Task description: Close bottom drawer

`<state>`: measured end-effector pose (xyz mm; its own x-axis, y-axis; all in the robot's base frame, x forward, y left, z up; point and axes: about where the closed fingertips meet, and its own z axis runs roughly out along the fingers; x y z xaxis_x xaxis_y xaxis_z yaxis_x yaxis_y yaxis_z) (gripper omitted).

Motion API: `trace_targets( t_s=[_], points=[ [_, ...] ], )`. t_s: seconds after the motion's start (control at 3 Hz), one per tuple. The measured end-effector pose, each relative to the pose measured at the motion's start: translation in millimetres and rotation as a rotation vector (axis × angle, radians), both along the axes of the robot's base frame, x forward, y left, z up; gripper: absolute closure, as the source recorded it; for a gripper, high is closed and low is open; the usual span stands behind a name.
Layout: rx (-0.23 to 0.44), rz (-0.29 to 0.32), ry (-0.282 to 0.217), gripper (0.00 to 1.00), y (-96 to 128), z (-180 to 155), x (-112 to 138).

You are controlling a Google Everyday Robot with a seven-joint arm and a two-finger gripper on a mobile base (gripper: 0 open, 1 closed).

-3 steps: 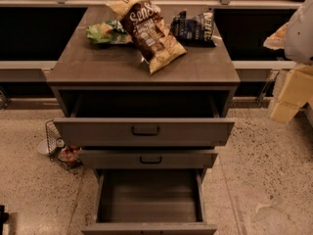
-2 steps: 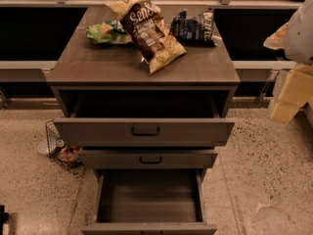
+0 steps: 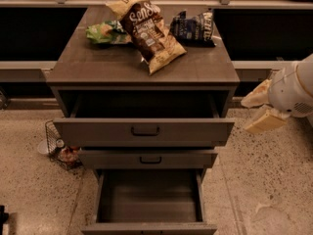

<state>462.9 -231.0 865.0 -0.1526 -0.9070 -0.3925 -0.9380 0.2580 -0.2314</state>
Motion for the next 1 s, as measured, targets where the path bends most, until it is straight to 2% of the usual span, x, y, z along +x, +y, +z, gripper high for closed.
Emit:
trace_targets(
  t_s=[0.33,0.67,1.0],
  points=[
    [0.087,0.079,-0.028,0.7,8,-78,18],
    [0.107,0.148,-0.038,0.94,22,-161,37],
    [0.084,0.183,-0.018,1.0,30,-221,41]
  ],
)
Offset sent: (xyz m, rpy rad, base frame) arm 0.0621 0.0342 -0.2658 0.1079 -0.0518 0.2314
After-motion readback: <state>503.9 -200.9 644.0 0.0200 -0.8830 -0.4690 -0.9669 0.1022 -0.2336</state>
